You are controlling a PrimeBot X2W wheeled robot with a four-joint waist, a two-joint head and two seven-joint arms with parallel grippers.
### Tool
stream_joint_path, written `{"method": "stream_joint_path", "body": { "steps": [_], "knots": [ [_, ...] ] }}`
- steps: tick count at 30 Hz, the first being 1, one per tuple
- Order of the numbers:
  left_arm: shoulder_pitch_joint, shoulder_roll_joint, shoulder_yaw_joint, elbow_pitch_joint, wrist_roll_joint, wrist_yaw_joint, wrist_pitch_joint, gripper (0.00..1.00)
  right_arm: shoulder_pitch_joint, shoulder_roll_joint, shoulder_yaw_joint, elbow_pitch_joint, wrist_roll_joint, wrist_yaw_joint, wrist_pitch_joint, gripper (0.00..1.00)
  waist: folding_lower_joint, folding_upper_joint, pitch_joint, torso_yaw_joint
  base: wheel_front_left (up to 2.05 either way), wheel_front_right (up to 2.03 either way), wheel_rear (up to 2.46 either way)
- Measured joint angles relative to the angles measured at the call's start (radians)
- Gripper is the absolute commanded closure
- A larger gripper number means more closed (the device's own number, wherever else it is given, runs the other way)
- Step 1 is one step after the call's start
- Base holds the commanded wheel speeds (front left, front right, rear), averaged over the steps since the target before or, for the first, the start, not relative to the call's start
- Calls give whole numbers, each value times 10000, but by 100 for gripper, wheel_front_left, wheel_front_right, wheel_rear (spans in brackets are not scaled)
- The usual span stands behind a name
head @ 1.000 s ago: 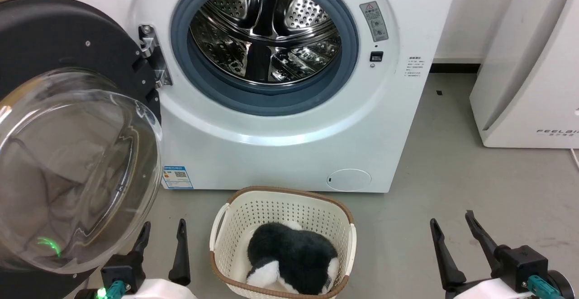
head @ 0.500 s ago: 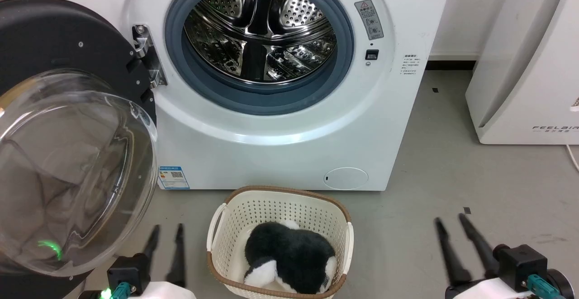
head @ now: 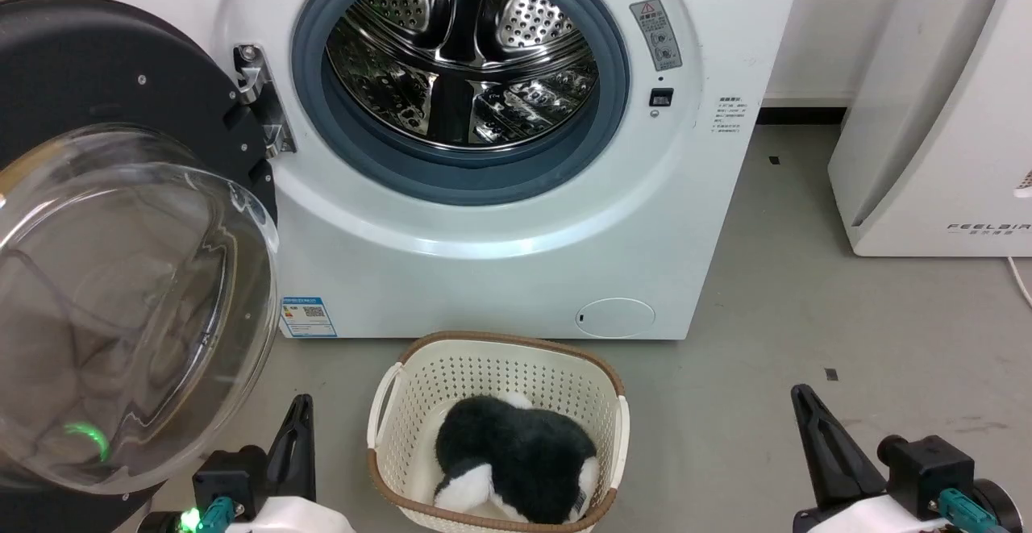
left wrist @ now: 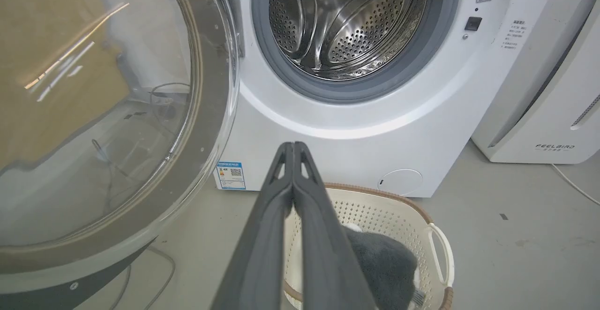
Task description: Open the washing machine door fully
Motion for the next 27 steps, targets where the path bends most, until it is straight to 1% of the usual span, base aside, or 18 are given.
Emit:
{"method": "stream_joint_path", "body": {
  "steps": [27],
  "knots": [
    [0, -322, 401, -483, 631, -299, 531, 100, -155, 0, -40, 35, -163, 0, 98, 100, 0, 0, 3, -54, 0, 0, 0]
  ]
}}
